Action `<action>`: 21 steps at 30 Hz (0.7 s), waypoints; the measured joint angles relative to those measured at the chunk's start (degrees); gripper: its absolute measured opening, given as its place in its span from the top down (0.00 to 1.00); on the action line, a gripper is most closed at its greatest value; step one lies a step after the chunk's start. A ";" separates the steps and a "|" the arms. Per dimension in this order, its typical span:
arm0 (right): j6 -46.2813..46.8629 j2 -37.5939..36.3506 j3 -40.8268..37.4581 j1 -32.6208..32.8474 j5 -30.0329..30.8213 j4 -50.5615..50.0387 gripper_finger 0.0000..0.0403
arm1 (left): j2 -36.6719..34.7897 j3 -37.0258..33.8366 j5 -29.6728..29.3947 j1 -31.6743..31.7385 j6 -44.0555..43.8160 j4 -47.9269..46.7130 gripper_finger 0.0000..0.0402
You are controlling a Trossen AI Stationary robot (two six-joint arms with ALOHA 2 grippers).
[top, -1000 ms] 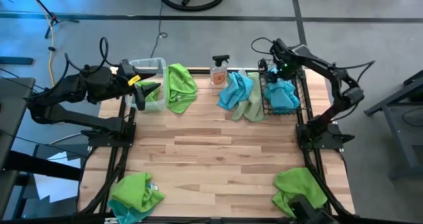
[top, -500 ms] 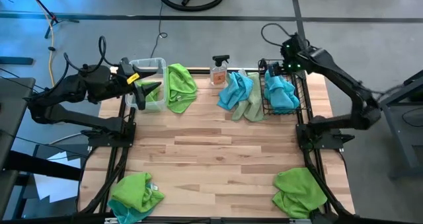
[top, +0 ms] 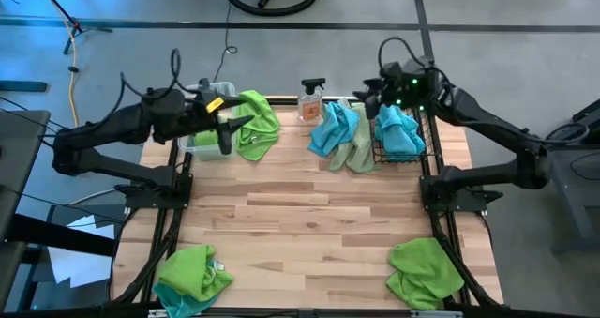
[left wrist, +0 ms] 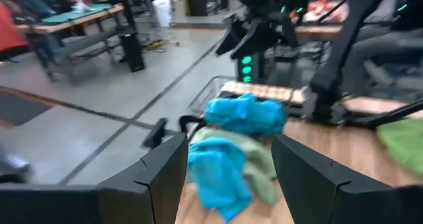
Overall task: Sort microfiber towel by color & place in baskets
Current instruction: Put the blue microfiber cloth into the basket
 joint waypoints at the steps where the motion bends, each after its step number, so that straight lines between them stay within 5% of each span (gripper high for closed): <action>1: -0.67 0.39 -0.02 1.46 -0.28 0.88 0.34 | 0.60 0.00 1.78 0.61 -0.51 1.18 0.48; 9: -6.67 1.87 -0.09 7.16 -1.07 6.22 0.34 | 4.84 0.00 10.35 5.26 -4.88 10.58 0.48; 17: -5.26 1.85 -0.09 9.42 -13.90 12.15 0.34 | 8.80 0.00 23.80 9.87 -6.25 16.56 0.48; 21: -4.63 1.85 -0.09 11.25 -15.00 14.25 0.34 | 9.73 0.00 29.08 12.87 -6.22 16.05 0.48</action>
